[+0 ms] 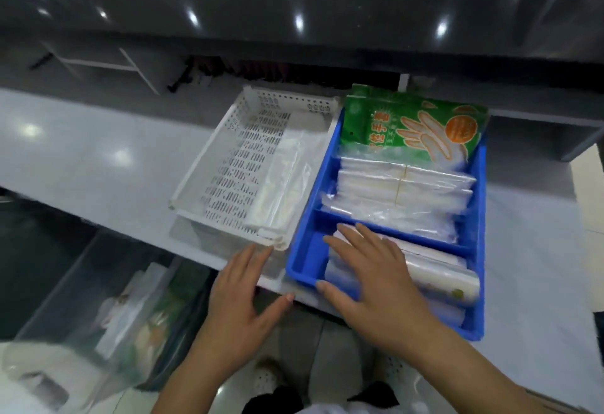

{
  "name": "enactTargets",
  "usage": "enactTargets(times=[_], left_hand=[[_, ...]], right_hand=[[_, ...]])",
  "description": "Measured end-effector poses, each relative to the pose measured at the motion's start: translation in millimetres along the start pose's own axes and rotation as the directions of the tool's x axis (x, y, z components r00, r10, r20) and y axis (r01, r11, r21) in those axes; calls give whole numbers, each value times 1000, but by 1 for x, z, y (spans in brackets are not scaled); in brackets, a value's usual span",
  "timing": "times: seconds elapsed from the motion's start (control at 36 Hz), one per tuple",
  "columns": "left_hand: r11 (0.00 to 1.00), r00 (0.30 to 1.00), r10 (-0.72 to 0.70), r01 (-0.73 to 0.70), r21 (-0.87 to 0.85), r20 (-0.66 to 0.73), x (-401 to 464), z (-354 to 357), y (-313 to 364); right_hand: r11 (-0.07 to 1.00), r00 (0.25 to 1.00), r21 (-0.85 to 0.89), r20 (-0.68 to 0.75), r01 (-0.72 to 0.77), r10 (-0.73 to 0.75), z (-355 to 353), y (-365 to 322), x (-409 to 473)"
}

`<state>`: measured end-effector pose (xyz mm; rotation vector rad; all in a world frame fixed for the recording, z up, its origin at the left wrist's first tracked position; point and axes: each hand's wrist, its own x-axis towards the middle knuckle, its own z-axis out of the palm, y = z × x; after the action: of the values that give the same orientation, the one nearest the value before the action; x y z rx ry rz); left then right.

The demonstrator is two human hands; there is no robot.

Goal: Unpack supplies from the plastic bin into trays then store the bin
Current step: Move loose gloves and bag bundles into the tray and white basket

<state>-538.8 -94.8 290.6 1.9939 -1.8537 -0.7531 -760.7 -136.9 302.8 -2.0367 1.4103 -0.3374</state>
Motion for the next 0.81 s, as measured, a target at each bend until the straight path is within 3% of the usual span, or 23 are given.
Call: enactTargets(times=[0.19, 0.42, 0.64, 0.72, 0.81], left_hand=[[991, 993, -111, 108, -77, -41, -41, -50, -82], [956, 942, -269, 235, -177, -201, -109, -100, -219], [832, 799, -522, 399, -386, -299, -173, -107, -298], [748, 735, -635, 509, -427, -238, -177, -104, -322], [662, 675, -713, 558, -500, -191, -181, -103, -340]], right_hand=[[996, 990, -50, 127, 70, -63, 58, -97, 5], [966, 934, -109, 300, 236, -194, 155, -203, 31], [905, 836, -182, 485, 385, -258, 206, -261, 64], [880, 796, -215, 553, 424, -248, 225, -276, 91], [859, 705, -215, 677, 465, -212, 244, -290, 125]])
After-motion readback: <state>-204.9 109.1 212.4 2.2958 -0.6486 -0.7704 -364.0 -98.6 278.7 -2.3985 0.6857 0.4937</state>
